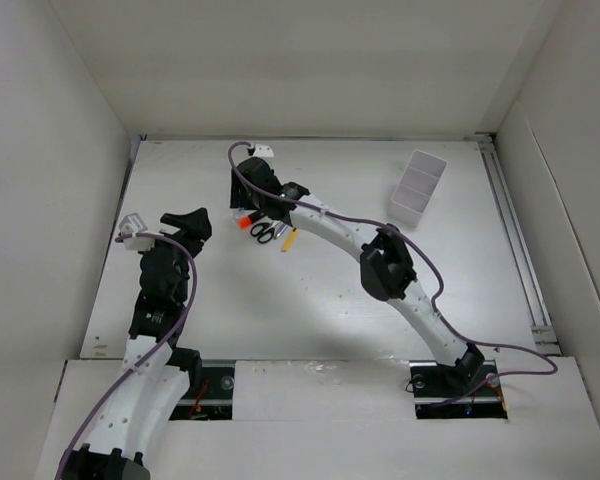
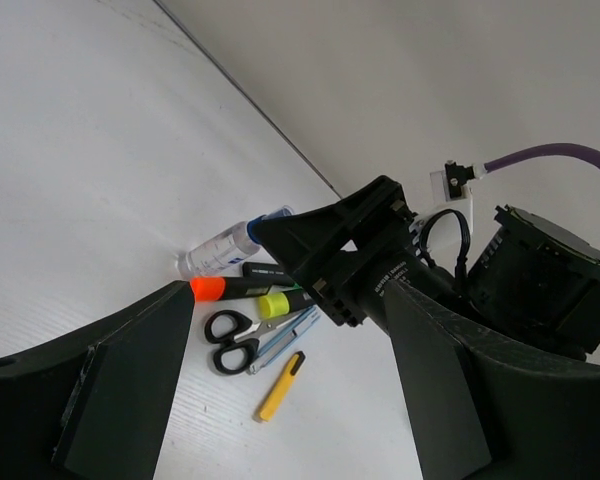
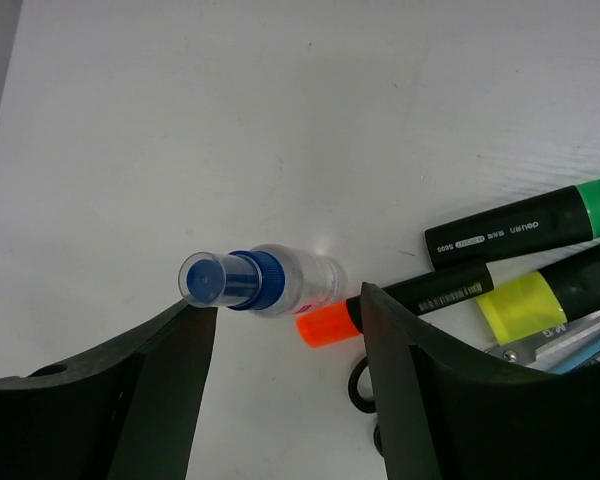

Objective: Sort the stationery into containers
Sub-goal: Pick up the stationery from the center of the board.

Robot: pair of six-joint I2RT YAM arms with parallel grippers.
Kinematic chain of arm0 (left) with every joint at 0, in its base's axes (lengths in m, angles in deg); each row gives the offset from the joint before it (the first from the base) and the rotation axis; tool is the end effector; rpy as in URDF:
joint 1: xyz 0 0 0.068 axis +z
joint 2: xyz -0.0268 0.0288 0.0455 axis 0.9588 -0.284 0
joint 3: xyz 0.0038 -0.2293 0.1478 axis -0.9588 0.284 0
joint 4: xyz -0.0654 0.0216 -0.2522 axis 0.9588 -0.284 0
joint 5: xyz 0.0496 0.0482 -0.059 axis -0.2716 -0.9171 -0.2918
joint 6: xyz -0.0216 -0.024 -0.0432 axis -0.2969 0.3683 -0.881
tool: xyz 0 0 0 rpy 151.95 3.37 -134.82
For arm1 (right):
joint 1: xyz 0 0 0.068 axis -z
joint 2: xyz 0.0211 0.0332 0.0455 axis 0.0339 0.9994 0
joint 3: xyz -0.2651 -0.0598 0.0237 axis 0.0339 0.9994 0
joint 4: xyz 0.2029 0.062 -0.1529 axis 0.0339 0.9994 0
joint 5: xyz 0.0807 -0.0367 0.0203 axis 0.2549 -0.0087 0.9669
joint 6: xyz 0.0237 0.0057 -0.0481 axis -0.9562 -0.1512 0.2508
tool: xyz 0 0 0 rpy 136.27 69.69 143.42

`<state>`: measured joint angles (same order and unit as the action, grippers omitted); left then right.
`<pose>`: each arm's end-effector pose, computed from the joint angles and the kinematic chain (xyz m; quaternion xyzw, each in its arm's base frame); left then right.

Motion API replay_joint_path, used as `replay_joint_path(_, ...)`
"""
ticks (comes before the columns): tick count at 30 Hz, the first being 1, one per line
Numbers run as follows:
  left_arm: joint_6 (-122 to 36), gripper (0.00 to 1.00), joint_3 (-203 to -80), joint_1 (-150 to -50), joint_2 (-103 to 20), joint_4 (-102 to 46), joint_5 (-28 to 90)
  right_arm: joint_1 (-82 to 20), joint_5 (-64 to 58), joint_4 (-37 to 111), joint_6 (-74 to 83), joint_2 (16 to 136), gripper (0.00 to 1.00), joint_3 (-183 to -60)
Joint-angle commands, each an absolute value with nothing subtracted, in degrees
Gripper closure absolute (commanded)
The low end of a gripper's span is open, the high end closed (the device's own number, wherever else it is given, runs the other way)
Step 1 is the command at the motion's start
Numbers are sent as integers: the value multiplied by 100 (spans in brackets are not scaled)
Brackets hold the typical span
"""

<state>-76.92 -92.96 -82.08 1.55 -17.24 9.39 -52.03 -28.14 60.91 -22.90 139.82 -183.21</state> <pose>0.1564 -0.0151 0.2853 -0.2983 0.6125 -0.2623 0.6834 0.3792 0.4366 0.2341 -0.0446 0.8676 0.2219 0.4427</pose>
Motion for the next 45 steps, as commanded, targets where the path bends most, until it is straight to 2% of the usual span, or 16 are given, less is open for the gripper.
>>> replay_joint_path(1, -7647, 26, -9410, -8229, 178, -1521, 1060, -5318, -2983, 5721, -2165, 14075, 35, -18637)
replay_joint_path(8, -7594, 26, -9410, -8229, 178, -1521, 1113, -5318, -2983, 5466, -2059, 14242, 36, -18698)
replay_joint_path(17, -7594, 26, -9410, -8229, 231, -1468, 1113, -5485, -3229, 4912, -1954, 14242, 45, -18698)
replay_joint_path(22, -7594, 26, -9410, -8229, 231, -1468, 1166, -5485, -3282, 4912, -1901, 14242, 56, -18698)
replay_joint_path(26, -7594, 26, -9410, -8229, 231, -1468, 1166, -5485, -3343, 4912, -1901, 14294, 57, -18698)
replay_joint_path(28, -7594, 26, -9410, -8229, 231, -1468, 1166, -5485, -3343, 4912, -1901, 14295, 69, -18698)
replay_joint_path(30, -7594, 26, -9410, -8229, 231, -1415, 1166, -5485, -3405, 4860, -1901, 14295, 73, -18646)
replay_joint_path(31, -7594, 26, -9410, -8229, 231, -1415, 1218, -5485, -3483, 4859, -1901, 14295, 83, -18645)
replay_joint_path(33, -7594, 26, -9358, -8229, 178, -1415, 1219, -5485, -3562, 4798, -1901, 14242, 89, -18567)
replay_joint_path(45, -7480, 26, -9305, -8229, 178, -1240, 1324, -5284, -3985, 4350, -2392, 12496, 98, -17478)
